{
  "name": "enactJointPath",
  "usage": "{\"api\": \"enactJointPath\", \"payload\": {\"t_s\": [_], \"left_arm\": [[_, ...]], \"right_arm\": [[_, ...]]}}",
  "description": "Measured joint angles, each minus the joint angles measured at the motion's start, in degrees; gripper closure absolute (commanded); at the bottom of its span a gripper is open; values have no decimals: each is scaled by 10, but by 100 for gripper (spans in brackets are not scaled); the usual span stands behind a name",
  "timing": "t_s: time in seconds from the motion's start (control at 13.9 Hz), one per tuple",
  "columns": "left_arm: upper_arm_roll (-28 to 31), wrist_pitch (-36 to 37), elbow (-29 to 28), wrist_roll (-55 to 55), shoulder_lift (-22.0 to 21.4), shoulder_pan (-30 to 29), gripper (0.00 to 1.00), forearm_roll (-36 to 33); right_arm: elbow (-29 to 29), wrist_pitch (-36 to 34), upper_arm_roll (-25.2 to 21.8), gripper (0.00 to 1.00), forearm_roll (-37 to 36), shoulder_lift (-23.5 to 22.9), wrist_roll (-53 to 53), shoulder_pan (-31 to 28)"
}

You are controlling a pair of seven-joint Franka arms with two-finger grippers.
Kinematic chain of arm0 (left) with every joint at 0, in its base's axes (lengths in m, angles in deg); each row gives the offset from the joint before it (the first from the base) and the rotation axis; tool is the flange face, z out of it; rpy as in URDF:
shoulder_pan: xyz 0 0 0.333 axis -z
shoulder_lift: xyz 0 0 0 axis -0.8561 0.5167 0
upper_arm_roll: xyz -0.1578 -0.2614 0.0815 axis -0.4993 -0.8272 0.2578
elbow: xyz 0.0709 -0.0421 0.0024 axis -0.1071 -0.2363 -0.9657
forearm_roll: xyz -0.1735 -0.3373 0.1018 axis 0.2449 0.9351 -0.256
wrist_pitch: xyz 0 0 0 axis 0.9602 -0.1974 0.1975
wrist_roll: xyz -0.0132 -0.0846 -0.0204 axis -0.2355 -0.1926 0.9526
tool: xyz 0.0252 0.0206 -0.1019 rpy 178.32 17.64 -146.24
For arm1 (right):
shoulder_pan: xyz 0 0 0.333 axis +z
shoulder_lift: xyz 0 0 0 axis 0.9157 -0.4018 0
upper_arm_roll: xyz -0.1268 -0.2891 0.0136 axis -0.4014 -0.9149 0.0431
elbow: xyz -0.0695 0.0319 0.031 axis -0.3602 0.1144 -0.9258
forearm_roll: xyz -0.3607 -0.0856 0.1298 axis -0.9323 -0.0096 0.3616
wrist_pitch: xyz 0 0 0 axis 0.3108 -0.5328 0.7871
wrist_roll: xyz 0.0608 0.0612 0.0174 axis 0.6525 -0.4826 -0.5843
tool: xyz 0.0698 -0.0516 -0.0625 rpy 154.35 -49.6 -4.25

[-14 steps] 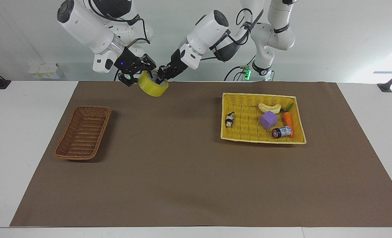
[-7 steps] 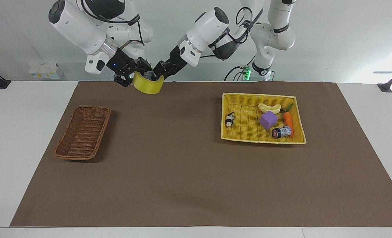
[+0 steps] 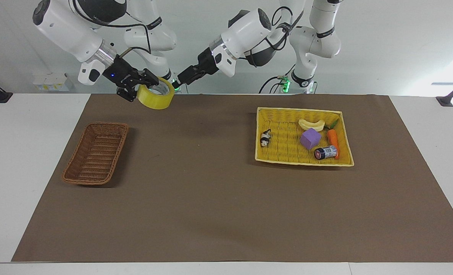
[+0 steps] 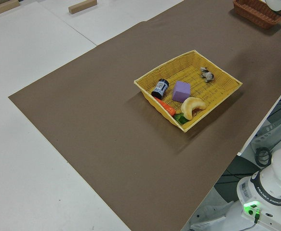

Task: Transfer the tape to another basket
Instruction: 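Carry the tape into the wicker basket while the left gripper withdraws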

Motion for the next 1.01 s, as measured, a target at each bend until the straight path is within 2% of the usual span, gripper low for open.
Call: {"api": "enactJointPath", "payload": {"t_s": [0.36,0.5,0.65,0.79,1.01], "left_arm": [[7,4,-4,48,-5,-8,0,2],[10,48,-6,38,-5,-45,0,-10],[11,112,-6,1,-5,-93,0,-37],[12,188,-6,-85,-5,-139,0,-61],[13,256,-6,-203,-5,-177,0,-118]], "right_arm": [[0,-11,-2,100,-2,0,-8,-73],[-1,-7,-5,100,-23,0,-8,-103],[2,30,-6,100,-51,-11,-6,-121],[5,84,-7,100,-55,-54,-7,-139],[6,145,-8,100,-55,-146,-64,-171]]}}
